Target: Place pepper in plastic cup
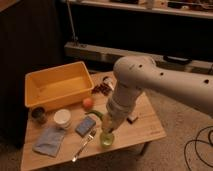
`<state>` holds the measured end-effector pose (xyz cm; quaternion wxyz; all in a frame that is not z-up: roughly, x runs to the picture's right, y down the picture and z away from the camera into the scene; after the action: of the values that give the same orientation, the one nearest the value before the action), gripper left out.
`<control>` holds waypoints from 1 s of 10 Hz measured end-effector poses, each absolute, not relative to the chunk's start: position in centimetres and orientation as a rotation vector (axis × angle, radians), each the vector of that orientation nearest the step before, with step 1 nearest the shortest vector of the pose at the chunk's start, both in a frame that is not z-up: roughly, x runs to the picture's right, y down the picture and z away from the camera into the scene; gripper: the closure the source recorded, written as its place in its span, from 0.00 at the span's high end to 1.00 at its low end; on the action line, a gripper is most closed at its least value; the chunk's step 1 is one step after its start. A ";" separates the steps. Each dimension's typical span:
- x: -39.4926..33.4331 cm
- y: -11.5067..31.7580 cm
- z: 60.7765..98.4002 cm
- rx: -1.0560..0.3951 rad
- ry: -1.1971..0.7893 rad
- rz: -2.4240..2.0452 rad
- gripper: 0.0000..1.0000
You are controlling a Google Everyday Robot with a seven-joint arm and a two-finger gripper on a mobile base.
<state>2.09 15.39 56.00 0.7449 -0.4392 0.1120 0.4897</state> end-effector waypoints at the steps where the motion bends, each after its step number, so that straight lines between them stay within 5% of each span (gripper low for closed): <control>1: 2.3 16.3 56.6 -0.975 0.251 1.080 0.04; 4: 3.6 19.8 59.4 -1.036 0.300 1.093 0.04; 10: 7.5 21.1 59.0 -1.063 0.432 1.087 0.04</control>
<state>7.50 21.06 58.99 0.7035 -0.4780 0.1940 0.4888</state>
